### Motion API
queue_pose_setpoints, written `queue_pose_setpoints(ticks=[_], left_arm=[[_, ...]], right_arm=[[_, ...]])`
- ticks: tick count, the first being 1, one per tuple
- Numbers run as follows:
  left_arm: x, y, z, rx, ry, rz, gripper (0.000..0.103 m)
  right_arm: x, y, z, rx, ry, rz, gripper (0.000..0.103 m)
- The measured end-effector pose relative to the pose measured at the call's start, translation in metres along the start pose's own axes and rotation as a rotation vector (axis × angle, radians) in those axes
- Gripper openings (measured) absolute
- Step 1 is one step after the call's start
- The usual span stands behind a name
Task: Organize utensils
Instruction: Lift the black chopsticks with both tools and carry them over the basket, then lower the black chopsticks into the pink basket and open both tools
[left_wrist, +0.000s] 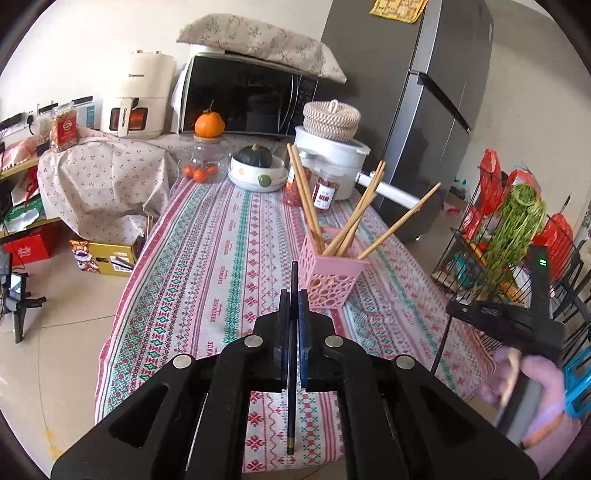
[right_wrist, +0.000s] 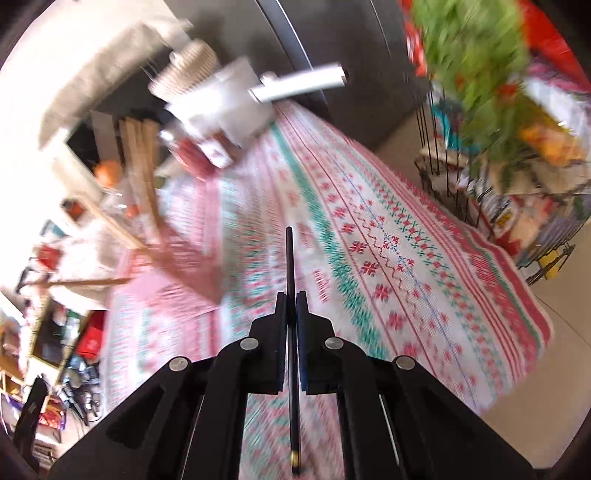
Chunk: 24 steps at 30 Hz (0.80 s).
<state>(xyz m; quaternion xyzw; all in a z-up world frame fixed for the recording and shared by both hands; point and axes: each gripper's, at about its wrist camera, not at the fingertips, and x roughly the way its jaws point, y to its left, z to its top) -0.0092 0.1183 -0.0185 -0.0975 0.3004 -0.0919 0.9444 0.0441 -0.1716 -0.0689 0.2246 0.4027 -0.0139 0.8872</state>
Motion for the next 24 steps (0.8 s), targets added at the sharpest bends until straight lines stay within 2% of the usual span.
queue_pose_setpoints(ticks=[5,10,17,24], left_arm=[[-0.027,-0.009,0.005,-0.020,-0.048,-0.004,0.003],[-0.049,-0.015,0.038,-0.020,-0.103,0.007,0.003],[-0.067,-0.027,0.109,-0.008,-0.189,0.013,0.003],[-0.060,-0.052,0.169,0.038,-0.268,0.023,0.003]], right_arm=[[-0.066,0.011,-0.011,-0.042,-0.090,0.090,0.005],[-0.113,0.020,0.003,-0.072,-0.170,0.139,0.005],[-0.145,0.036,0.056,-0.048,-0.234,0.216,0.005],[-0.159,0.043,0.074,-0.036,-0.267,0.247,0.005]])
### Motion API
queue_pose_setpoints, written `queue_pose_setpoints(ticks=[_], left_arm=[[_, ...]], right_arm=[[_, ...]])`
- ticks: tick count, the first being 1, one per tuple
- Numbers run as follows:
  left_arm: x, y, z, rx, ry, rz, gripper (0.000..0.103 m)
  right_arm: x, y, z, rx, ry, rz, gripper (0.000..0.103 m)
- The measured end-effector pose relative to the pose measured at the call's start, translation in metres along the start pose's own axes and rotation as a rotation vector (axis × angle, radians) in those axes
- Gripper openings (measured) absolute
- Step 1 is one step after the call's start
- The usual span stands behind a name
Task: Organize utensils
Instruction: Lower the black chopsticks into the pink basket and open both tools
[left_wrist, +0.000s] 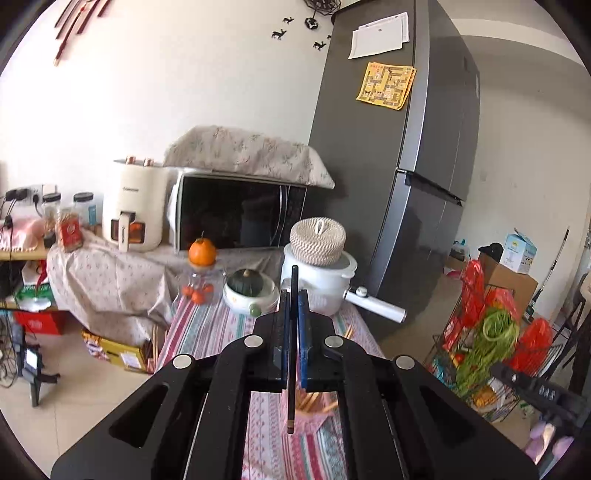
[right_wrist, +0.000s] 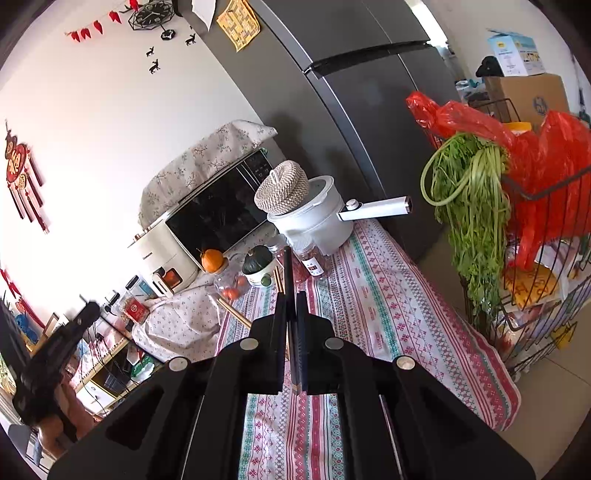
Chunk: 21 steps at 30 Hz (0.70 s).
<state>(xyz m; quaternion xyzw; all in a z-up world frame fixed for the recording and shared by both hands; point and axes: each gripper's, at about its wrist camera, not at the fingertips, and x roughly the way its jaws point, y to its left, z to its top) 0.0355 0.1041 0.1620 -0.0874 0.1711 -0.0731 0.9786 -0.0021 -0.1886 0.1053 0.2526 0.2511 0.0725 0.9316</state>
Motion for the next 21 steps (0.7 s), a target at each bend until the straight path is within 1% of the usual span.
queue_pose_setpoints(ticks=[1,4,7,8,9,10,12,15,18,21], left_arm=[[0.009,-0.006,0.006,0.007,-0.004,-0.003,0.003],[0.034,-0.019,0.011,0.026,0.004,-0.006,0.003],[0.065,-0.028,0.003,0.049,0.028,-0.001,0.003],[0.075,-0.030,0.000,0.054,0.045,-0.004,0.004],[0.089,-0.032,-0.006,0.061,0.084,-0.014,0.006],[0.103,-0.032,-0.013,0.056,0.126,-0.008,0.007],[0.113,-0.026,-0.024,0.033,0.164,0.000,0.007],[0.104,-0.007,-0.032,-0.021,0.161,-0.004,0.008],[0.073,0.013,-0.033,-0.049,0.099,0.022,0.008],[0.049,0.031,-0.038,-0.085,0.063,0.047,0.012]], right_arm=[[0.000,0.000,0.002,0.001,0.000,0.000,0.005],[0.005,-0.001,0.007,0.002,0.004,-0.004,0.005],[0.012,-0.002,0.012,0.002,0.010,-0.013,0.005],[0.014,-0.003,0.013,0.002,0.011,-0.016,0.005],[0.017,-0.003,0.014,0.001,0.014,-0.018,0.005],[0.019,-0.004,0.014,0.001,0.018,-0.021,0.005],[0.025,-0.005,0.014,0.006,0.031,-0.025,0.005],[0.031,-0.003,0.014,0.006,0.041,-0.021,0.005],[0.033,0.003,0.015,0.000,0.039,-0.013,0.006],[0.035,0.015,0.019,-0.006,0.031,0.000,0.005]])
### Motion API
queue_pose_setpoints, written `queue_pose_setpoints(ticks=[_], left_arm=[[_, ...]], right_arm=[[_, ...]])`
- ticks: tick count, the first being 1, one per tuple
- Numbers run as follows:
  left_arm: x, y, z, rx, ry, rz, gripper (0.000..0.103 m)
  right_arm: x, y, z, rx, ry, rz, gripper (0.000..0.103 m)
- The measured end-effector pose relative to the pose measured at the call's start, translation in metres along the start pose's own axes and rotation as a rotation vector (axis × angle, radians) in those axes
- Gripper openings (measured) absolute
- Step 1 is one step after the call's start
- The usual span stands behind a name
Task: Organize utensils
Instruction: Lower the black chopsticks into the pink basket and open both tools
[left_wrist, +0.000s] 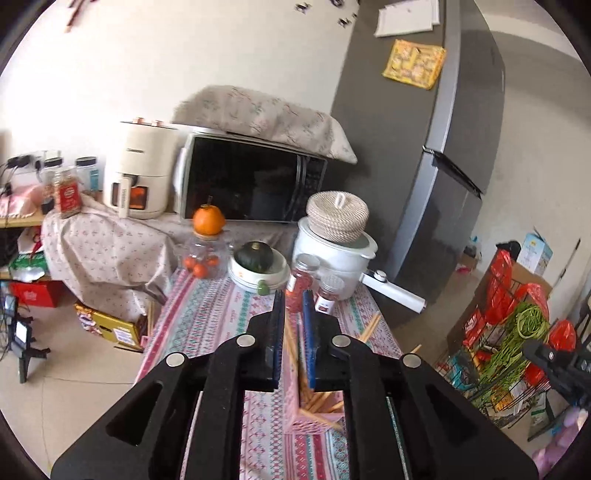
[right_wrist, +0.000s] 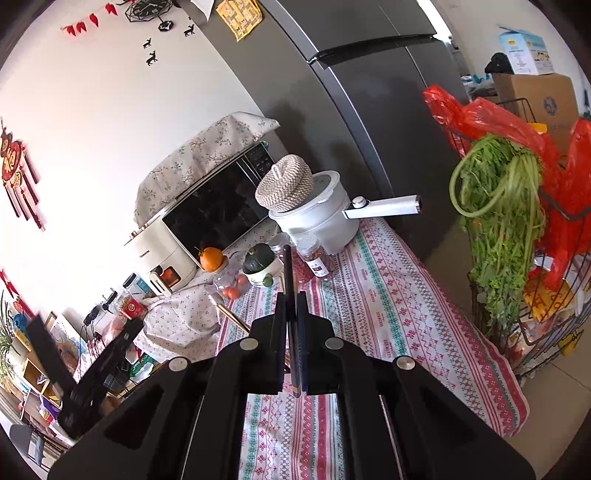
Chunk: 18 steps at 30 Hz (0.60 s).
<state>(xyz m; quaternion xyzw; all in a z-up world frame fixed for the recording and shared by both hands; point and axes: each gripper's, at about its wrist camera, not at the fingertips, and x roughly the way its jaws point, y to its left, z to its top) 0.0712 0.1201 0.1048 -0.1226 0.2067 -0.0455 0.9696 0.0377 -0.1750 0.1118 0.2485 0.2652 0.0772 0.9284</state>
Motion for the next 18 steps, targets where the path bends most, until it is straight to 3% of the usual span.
queue_pose_setpoints(ticks=[6,12,18], left_arm=[[-0.033,0.052,-0.036,-0.105,-0.031,0.091,0.017],[-0.014,0.084,-0.065,-0.138,0.066,0.153,0.017],[-0.008,0.091,-0.067,-0.124,0.069,0.174,0.017]], right_arm=[[0.021,0.033,0.010,-0.033,-0.011,0.018,0.005],[0.072,0.061,0.014,-0.070,-0.001,-0.023,0.005],[0.145,0.059,-0.004,-0.049,0.072,-0.057,0.009]])
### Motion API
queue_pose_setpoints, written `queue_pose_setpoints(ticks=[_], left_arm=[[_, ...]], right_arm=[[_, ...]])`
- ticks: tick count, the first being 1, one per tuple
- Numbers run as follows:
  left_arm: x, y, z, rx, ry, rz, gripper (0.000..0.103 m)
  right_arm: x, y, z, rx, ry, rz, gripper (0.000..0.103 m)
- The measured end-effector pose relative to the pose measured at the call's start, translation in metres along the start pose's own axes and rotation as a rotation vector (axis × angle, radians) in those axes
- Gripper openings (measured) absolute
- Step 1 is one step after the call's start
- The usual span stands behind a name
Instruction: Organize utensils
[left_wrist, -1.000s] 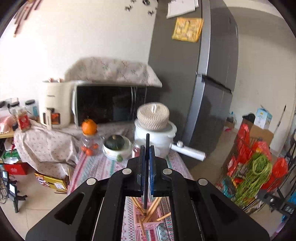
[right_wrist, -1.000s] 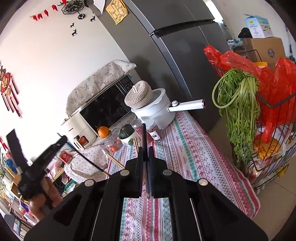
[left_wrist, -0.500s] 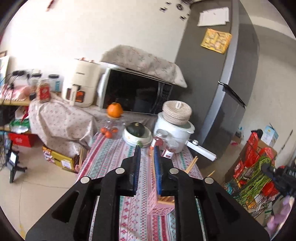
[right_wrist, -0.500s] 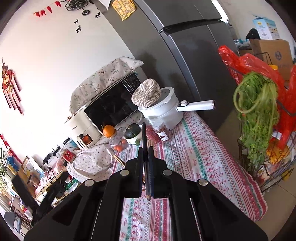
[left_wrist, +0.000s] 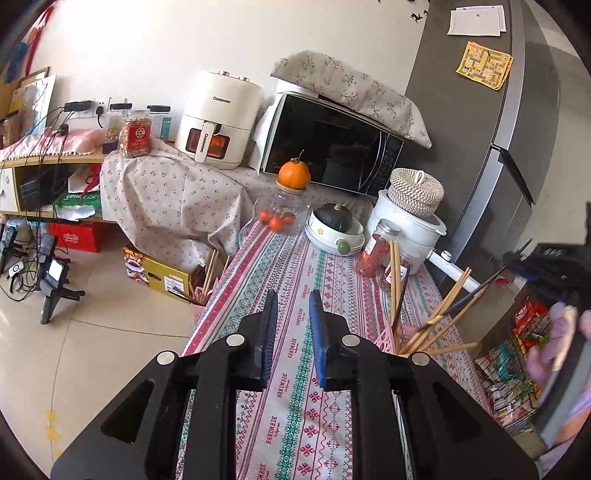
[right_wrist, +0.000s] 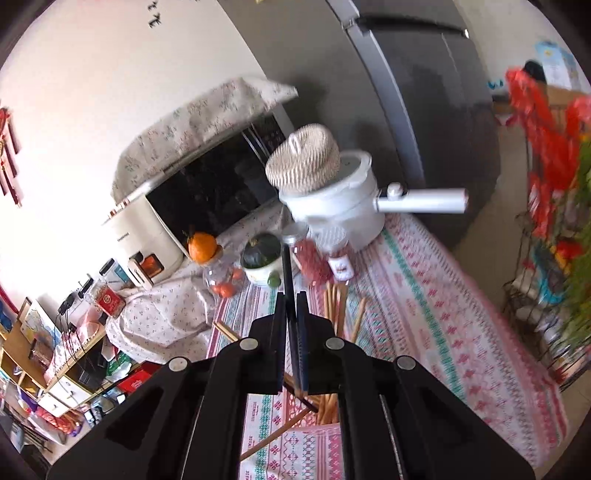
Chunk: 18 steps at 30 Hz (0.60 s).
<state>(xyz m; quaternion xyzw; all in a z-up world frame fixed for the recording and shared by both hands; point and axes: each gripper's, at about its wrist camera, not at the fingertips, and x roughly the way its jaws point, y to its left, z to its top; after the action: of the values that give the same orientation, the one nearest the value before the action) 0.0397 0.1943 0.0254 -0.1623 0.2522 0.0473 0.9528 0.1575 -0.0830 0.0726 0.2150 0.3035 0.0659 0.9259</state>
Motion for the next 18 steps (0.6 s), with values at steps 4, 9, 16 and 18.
queue_pose_setpoints(ticks=[4,9,16,18], left_arm=[[0.001,0.001,0.006,-0.016,-0.017,-0.008,0.017],[-0.017,-0.011,0.007,-0.017,-0.069,-0.027,0.039],[-0.050,-0.050,-0.004,0.039,-0.136,-0.009,0.074],[-0.055,-0.058,-0.013,0.047,-0.130,-0.008,0.083]], right_arm=[[0.012,-0.004,-0.017,0.008,0.041,0.001,0.009],[-0.033,-0.001,-0.019,-0.044,-0.032,-0.013,0.017],[-0.096,-0.007,-0.047,-0.171,-0.148,-0.129,0.046],[-0.106,-0.011,-0.058,-0.195,-0.159,-0.154,0.052]])
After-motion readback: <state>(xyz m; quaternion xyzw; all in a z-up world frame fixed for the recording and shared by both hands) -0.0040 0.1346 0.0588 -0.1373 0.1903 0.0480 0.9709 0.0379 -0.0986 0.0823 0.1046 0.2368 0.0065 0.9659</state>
